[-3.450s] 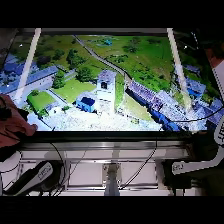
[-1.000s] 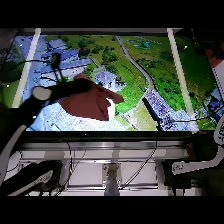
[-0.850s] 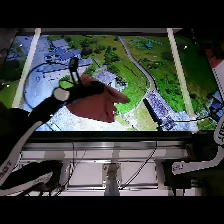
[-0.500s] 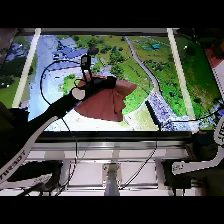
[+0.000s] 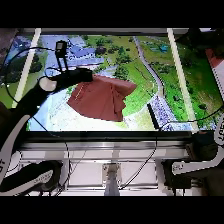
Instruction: Fold the clothes and pants, and hang the long-sleeved shirts on hangers.
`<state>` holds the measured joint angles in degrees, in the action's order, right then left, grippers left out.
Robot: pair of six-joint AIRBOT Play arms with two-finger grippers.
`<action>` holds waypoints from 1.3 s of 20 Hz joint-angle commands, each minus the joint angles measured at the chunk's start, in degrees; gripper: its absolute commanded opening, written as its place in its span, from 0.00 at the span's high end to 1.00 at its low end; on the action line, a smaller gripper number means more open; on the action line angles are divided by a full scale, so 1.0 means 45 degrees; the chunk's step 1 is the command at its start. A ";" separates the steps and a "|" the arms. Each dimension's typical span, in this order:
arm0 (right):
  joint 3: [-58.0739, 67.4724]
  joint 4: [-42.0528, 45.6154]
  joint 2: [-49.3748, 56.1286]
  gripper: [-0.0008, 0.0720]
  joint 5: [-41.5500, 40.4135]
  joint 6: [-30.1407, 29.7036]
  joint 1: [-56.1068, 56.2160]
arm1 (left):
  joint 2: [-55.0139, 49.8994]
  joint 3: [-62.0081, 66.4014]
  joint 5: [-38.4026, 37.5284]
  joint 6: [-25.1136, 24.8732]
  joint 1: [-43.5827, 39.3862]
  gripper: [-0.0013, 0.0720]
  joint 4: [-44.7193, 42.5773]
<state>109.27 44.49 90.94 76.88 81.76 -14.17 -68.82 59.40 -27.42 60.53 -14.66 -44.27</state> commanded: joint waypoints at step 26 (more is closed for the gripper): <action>-1.2828 -0.3837 -0.2322 0.59 -0.1443 -0.3517 0.2681 | -0.3784 -0.0214 -0.4061 0.0277 0.4260 0.49 -0.1491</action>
<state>51.66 27.14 80.51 70.78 65.93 -2.44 -81.14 53.28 -39.75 64.31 4.45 -50.94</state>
